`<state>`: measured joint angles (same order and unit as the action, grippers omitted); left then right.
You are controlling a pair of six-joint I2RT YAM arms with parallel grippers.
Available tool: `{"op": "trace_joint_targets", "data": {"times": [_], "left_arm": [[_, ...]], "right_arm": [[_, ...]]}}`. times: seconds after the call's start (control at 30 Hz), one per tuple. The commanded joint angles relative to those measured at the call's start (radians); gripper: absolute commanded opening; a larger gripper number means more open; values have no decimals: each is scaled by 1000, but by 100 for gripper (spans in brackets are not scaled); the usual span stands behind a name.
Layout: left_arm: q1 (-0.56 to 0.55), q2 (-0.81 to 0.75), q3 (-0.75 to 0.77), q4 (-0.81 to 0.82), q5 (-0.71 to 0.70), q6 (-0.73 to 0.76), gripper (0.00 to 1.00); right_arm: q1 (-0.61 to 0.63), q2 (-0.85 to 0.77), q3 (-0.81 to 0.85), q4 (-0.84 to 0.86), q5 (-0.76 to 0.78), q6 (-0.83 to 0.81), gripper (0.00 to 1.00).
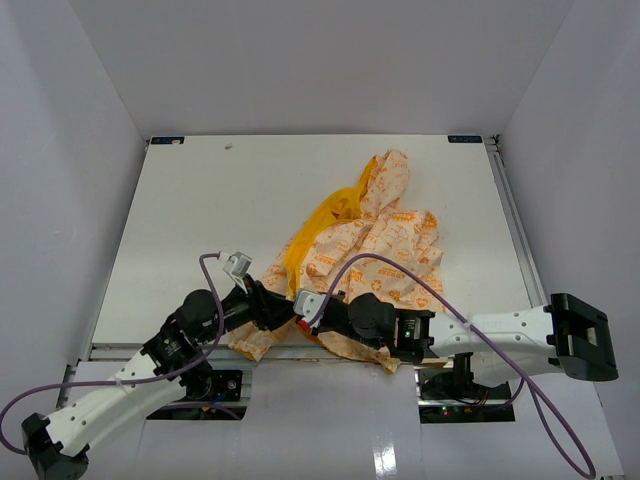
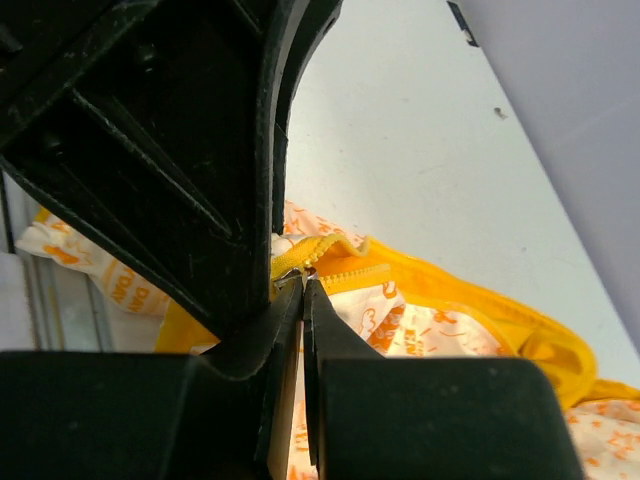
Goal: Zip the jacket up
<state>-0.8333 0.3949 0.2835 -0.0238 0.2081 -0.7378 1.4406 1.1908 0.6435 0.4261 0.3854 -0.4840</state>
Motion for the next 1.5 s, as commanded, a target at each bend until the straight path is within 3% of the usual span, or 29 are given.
{"op": "trace_joint_targets", "data": {"times": [0.0,0.3,0.33,0.43,0.5,0.57,0.63,0.67,1.0,1.1,1.3,1.4,1.47], "left_arm": [[-2,-55,38,-123,-91,-47,56],[-1,-129,24,-219,-147,-74,54],[-1,-139,18,-218,-148,-74,52],[-1,-166,2,-218,-150,-84,28],[-1,-193,-9,-220,-150,-93,26],[-1,-216,-15,-226,-148,-104,34],[-1,-232,-15,-238,-148,-116,53],[-1,-239,-12,-250,-148,-120,55],[-2,-207,-18,-220,-69,-142,54],[-1,-186,-38,-173,-61,-149,49],[-1,-159,-56,-106,-70,-154,25],[-3,-141,-61,-92,-73,-153,2],[-1,-133,-61,-103,-79,-164,0]], "right_arm": [[3,14,38,22,-33,152,8],[0,-1,42,20,-24,253,8],[-2,-2,41,18,-20,261,8],[-10,-8,51,2,-17,302,8],[-16,-6,63,-11,-18,317,8],[-20,-2,74,-30,-26,342,8],[-25,0,86,-45,-36,358,8],[-27,4,96,-55,-37,367,8],[-49,28,123,-73,-57,360,8],[-49,38,128,-73,-64,364,8],[-49,46,125,-72,-76,367,8],[-49,40,119,-63,-97,363,8],[-49,36,111,-55,-117,332,8]]}}
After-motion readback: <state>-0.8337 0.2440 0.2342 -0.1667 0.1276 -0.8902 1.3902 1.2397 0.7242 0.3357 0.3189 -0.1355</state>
